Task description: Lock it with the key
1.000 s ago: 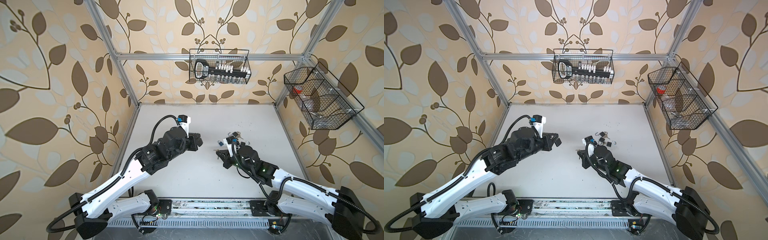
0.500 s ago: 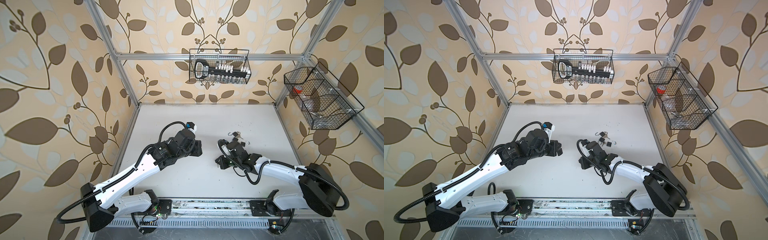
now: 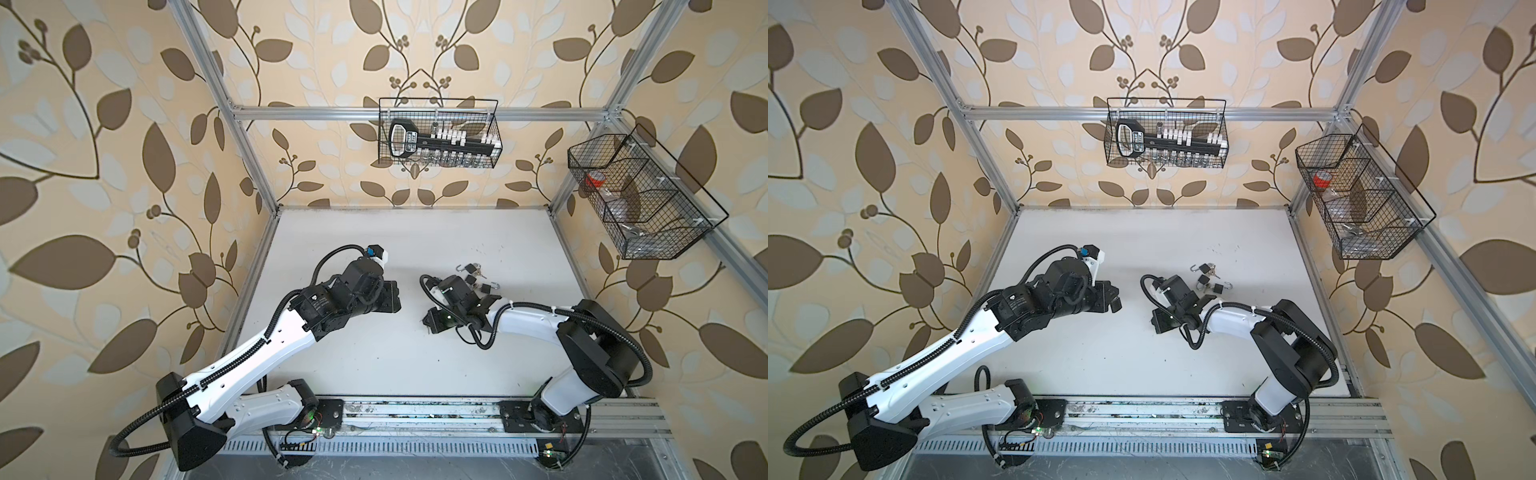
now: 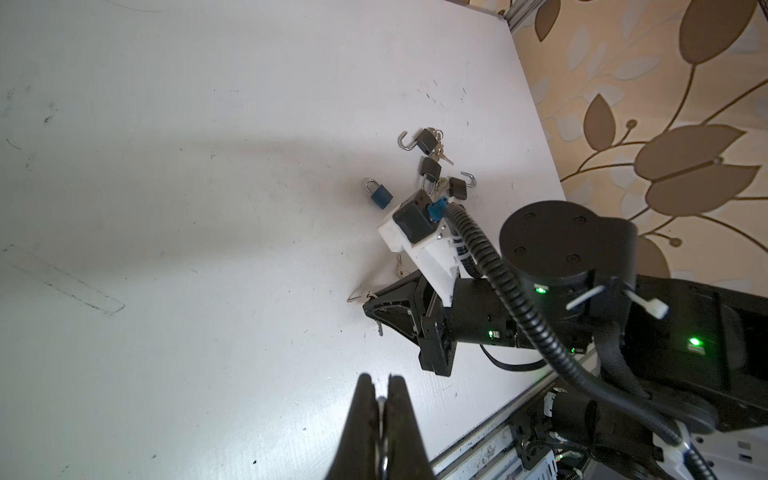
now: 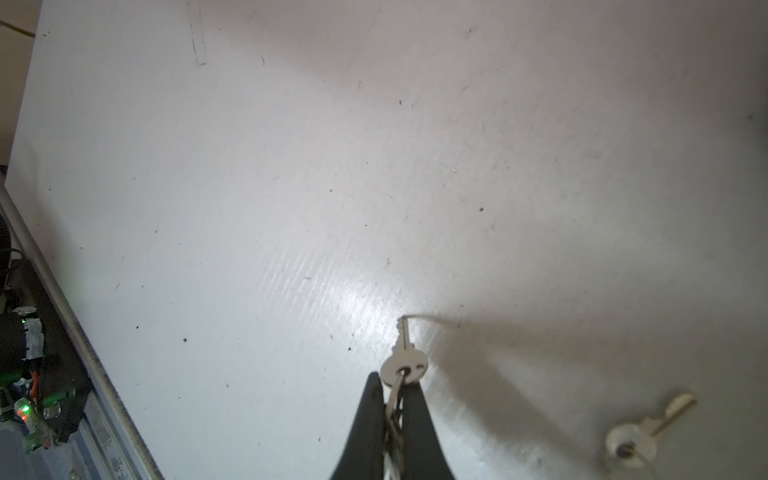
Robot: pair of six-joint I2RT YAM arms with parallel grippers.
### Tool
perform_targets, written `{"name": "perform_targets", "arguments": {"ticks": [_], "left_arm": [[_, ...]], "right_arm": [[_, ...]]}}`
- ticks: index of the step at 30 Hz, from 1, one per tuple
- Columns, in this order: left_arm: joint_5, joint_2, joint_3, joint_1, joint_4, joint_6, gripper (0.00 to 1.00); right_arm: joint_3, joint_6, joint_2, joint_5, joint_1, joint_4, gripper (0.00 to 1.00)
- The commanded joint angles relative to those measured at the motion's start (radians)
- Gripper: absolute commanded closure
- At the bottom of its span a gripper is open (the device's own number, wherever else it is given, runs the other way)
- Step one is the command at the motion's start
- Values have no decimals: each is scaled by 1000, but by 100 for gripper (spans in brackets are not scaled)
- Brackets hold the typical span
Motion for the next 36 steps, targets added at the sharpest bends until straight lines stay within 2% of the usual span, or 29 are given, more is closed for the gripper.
{"name": "perform_targets", "arguments": {"ticks": [1, 7, 14, 28, 32, 36], "left_arm": [[25, -19, -4, 7, 20, 5, 100], [49, -7, -3, 7, 30, 5, 100], [88, 7, -1, 7, 43, 12, 100], [94, 19, 2, 6, 41, 10, 100], [75, 12, -6, 15, 32, -7, 100], [112, -10, -32, 72, 42, -38, 100]], "right_arm": [[26, -3, 11, 44, -2, -18, 96], [31, -5, 32, 50, -2, -13, 90], [27, -15, 41, 79, -32, -17, 88], [43, -28, 80, 87, -35, -14, 77], [44, -29, 61, 105, -35, -14, 71], [34, -32, -32, 163, -35, -21, 66]]}}
